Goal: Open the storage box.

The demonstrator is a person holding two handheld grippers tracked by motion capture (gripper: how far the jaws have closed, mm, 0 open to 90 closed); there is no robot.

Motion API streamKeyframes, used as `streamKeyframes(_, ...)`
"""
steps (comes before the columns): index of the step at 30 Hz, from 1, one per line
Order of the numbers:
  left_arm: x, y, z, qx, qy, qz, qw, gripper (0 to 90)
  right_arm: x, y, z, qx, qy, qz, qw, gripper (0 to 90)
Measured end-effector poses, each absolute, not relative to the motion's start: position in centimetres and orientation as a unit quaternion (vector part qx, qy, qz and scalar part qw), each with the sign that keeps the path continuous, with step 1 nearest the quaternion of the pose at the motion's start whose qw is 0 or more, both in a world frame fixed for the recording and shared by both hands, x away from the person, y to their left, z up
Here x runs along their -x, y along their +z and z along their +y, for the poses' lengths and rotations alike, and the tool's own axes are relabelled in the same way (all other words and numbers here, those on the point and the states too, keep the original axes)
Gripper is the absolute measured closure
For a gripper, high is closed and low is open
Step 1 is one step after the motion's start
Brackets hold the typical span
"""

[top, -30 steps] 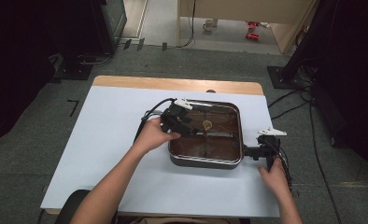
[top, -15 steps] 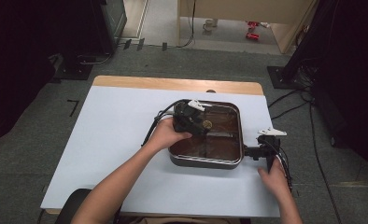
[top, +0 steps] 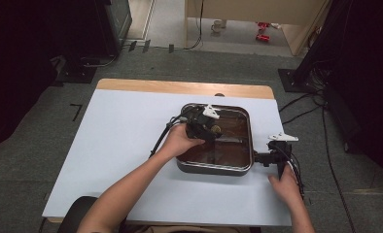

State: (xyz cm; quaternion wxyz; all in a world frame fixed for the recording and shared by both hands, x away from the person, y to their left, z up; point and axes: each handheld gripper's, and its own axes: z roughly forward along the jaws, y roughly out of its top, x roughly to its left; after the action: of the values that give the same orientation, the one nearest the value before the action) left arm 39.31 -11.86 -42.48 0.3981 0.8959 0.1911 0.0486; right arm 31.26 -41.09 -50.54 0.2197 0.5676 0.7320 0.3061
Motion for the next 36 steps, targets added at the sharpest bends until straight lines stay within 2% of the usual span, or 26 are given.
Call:
streamKeyframes(14, -39.5, -41.5, -11.6, -0.892, 0.031, 0.206, 0.401, 58.8, -31.3, -50.5, -41.1, -0.568, 0.306, 0.732, 0.219, 0.0)
streamKeyframes(22, -39.2, -39.1, -10.6, -0.881, 0.027, 0.206, 0.425, 58.8, -31.3, -50.5, -41.1, -0.567, 0.306, 0.732, 0.220, 0.0)
streamKeyframes(36, -38.4, -36.0, -7.0, -0.866, 0.044, 0.224, 0.445, 58.8, -31.3, -50.5, -41.1, -0.568, 0.306, 0.732, 0.219, 0.0)
